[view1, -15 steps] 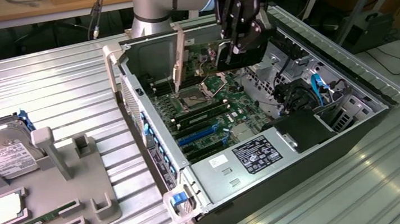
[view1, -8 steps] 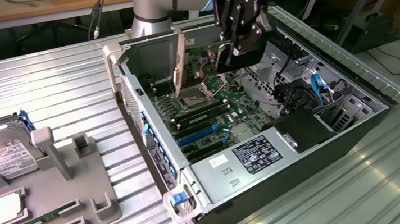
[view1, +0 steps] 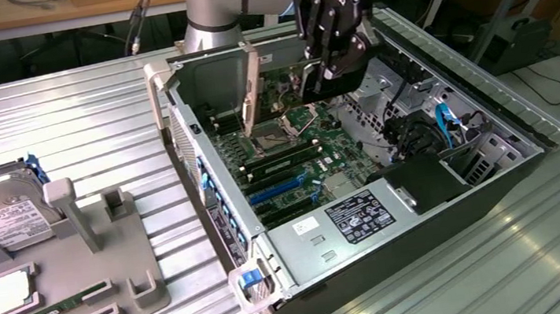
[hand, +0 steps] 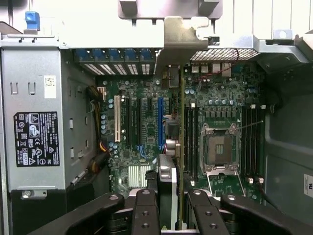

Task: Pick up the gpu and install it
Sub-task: 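Insert the gpu into the slot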

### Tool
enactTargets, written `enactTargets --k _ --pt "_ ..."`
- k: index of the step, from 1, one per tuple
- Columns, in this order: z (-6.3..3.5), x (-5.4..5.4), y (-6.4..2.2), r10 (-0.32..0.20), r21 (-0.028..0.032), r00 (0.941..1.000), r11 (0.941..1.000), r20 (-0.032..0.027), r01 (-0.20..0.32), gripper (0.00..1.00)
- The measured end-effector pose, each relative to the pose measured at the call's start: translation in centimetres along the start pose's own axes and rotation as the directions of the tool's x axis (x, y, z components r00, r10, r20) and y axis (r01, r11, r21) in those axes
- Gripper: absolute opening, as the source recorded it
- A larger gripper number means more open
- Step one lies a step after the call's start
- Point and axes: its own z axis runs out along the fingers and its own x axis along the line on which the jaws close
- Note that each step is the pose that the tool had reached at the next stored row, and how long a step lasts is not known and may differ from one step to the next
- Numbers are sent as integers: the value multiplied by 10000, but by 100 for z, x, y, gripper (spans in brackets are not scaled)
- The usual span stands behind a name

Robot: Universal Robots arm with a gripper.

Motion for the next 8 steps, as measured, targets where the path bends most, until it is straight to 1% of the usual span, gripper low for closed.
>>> enactTargets --k 3,4,6,7,8 --pt "40 -16 0 -12 -15 10000 10000 -12 12 28" --pt "53 -27 0 -13 -16 10000 10000 -38 13 28" --pt "83 -66 -2 -10 -14 9999 10000 -156 10 28" --pt "99 -90 -2 -8 -15 9997 10000 -245 8 28" --pt "116 -101 -4 -7 -15 9996 10000 -265 7 28"
